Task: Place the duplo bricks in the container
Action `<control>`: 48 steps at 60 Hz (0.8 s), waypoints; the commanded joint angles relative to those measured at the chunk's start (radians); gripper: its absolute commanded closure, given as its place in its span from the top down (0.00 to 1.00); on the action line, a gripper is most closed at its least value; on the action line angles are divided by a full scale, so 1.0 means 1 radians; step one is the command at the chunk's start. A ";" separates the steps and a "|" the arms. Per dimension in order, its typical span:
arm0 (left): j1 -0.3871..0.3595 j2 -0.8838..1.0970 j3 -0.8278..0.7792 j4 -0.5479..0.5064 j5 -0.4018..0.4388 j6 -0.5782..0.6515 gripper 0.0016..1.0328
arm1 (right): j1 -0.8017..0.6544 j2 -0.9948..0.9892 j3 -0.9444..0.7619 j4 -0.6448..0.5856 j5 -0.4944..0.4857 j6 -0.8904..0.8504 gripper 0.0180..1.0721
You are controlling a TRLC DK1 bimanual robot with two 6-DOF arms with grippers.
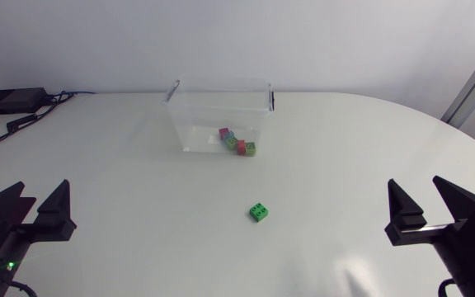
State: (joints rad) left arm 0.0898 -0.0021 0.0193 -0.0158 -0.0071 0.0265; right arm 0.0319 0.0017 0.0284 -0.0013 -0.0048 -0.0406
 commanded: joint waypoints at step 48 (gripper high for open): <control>0.007 -0.010 -0.018 0.008 0.007 0.004 0.96 | 0.019 0.011 -0.027 -0.017 -0.008 -0.048 0.96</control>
State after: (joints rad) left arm 0.0898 -0.0021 0.0193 -0.0158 -0.0071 0.0261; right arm 0.0505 0.0029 0.0284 -0.0044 -0.0074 -0.0639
